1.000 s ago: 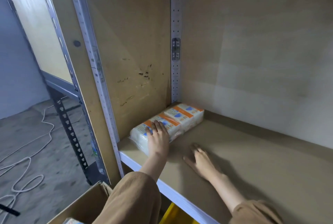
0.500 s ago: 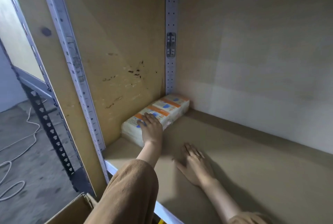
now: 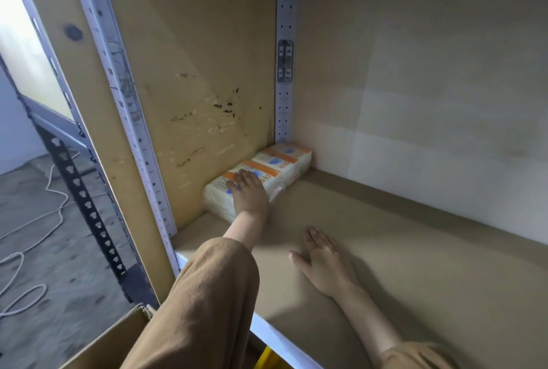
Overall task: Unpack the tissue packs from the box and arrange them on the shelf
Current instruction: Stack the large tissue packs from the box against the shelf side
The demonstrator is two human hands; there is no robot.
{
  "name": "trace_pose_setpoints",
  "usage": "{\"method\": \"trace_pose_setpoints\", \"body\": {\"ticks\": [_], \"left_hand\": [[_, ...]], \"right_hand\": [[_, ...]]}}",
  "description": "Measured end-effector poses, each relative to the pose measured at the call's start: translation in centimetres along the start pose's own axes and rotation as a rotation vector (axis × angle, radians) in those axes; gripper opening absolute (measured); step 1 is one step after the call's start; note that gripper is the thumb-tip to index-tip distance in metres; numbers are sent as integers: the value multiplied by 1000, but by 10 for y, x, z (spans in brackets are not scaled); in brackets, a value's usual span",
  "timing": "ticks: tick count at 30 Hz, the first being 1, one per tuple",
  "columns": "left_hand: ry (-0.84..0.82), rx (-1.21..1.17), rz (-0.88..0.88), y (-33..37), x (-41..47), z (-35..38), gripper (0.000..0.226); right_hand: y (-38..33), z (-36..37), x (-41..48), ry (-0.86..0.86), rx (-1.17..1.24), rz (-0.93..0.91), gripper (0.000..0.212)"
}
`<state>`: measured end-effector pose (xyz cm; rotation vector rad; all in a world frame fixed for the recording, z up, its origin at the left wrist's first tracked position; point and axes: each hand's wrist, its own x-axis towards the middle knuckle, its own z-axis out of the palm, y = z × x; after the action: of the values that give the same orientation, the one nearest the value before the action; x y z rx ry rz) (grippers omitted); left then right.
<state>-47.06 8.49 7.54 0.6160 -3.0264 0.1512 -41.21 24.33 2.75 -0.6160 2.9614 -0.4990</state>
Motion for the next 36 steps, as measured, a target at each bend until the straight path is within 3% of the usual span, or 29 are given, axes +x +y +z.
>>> {"method": "trace_pose_setpoints", "body": {"ticks": [4, 7, 9, 14, 20, 23, 26, 29, 31, 36], "left_hand": [[-56, -71, 67, -10, -11, -12, 77], [-21, -190, 146, -26, -31, -19, 73], [43, -251, 188, -38, -53, -25, 60], [137, -387, 260, -73, -126, -22, 41], [38, -408, 199, -142, -236, 40, 41], [-33, -390, 170, -174, -286, 72, 41], [-138, -360, 71, -206, -334, 97, 41], [-84, -286, 16, -230, -369, 109, 48], [-181, -281, -54, -239, -385, 113, 57], [-200, -257, -227, -249, -401, 129, 63]], "right_hand": [[-3, -4, -8, 34, -11, 10, 105], [-12, -4, -21, 17, -20, 22, 62], [-20, -1, -32, 29, -24, 19, 50], [-49, 8, -68, -11, 43, -2, 46], [-100, 19, -136, -10, 97, -180, 62], [-126, 33, -161, -112, 129, -277, 50], [-153, 57, -176, -156, 136, -355, 50], [-173, 87, -188, -234, 113, -408, 51], [-184, 106, -193, -295, 71, -452, 52], [-203, 147, -199, -362, -8, -519, 55]]}}
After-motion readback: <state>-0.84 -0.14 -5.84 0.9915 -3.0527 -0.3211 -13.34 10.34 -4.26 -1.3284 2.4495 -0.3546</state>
